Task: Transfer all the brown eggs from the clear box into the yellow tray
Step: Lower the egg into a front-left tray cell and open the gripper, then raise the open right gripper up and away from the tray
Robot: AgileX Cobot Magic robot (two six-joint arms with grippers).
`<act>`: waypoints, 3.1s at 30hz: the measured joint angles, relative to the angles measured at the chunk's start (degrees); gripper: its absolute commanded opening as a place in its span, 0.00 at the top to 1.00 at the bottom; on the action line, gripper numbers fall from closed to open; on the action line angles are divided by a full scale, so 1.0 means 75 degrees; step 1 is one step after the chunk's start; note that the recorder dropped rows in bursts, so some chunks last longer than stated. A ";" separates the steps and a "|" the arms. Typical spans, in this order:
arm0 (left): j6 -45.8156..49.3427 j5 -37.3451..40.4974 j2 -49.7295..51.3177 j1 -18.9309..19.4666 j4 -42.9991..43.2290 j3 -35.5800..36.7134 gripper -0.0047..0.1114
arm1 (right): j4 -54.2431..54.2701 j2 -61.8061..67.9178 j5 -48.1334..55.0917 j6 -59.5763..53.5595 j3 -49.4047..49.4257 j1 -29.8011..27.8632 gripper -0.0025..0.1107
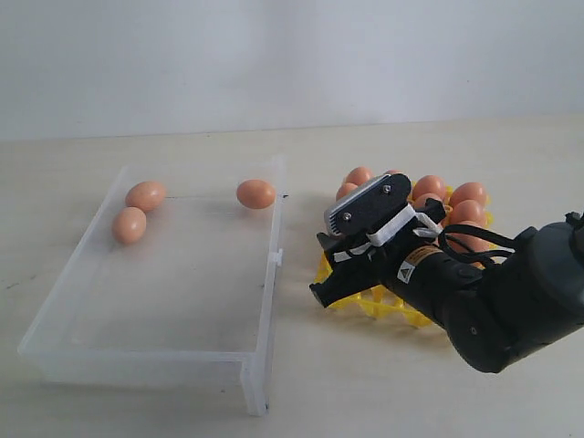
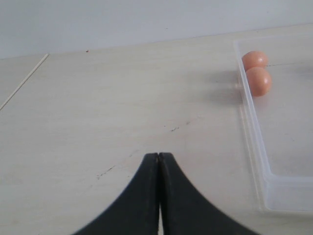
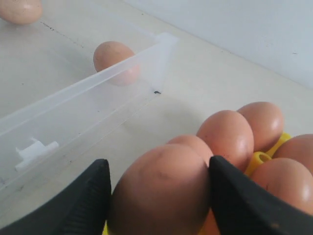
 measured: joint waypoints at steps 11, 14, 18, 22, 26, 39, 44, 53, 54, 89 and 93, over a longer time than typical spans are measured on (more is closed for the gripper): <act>0.0000 0.0000 0.0000 0.0000 0.0000 0.0000 0.96 | 0.0038 0.0000 0.0142 0.0113 0.0000 0.0000 0.47; 0.0000 0.0000 0.0000 0.0000 0.0000 0.0000 0.96 | 0.0038 0.0000 0.0189 0.0150 0.0000 0.0000 0.47; 0.0000 0.0000 0.0000 0.0000 0.0000 0.0000 0.96 | -0.0085 0.0000 0.0189 0.0406 0.0000 0.0000 0.47; 0.0000 0.0000 0.0000 0.0000 0.0000 0.0000 0.96 | -0.0171 0.0000 0.0189 0.0475 0.0000 0.0000 0.47; 0.0000 0.0000 0.0000 0.0000 0.0000 0.0000 0.96 | -0.0213 0.0000 0.0189 0.0564 0.0000 0.0000 0.47; 0.0000 0.0000 0.0000 0.0000 0.0000 0.0000 0.96 | -0.0168 0.0000 0.0174 0.0567 0.0000 0.0000 0.47; 0.0000 0.0000 0.0000 0.0000 0.0000 0.0000 0.96 | -0.0152 -0.0066 0.0174 0.0548 0.0000 0.0000 0.43; 0.0000 0.0000 0.0000 0.0000 0.0000 0.0000 0.96 | -0.0138 -0.0239 0.0055 0.0478 0.0000 0.0000 0.43; 0.0000 0.0000 0.0000 0.0000 0.0000 0.0000 0.96 | -0.0138 -0.0239 0.0055 0.0471 0.0000 0.0000 0.43; 0.0000 0.0000 0.0000 0.0000 0.0000 0.0000 0.96 | 0.0301 -0.2205 0.0129 0.0384 0.0000 0.0000 0.46; 0.0000 0.0000 0.0000 0.0000 0.0000 0.0000 0.96 | 0.0334 -0.2847 0.0590 0.0856 -0.0267 0.0000 0.56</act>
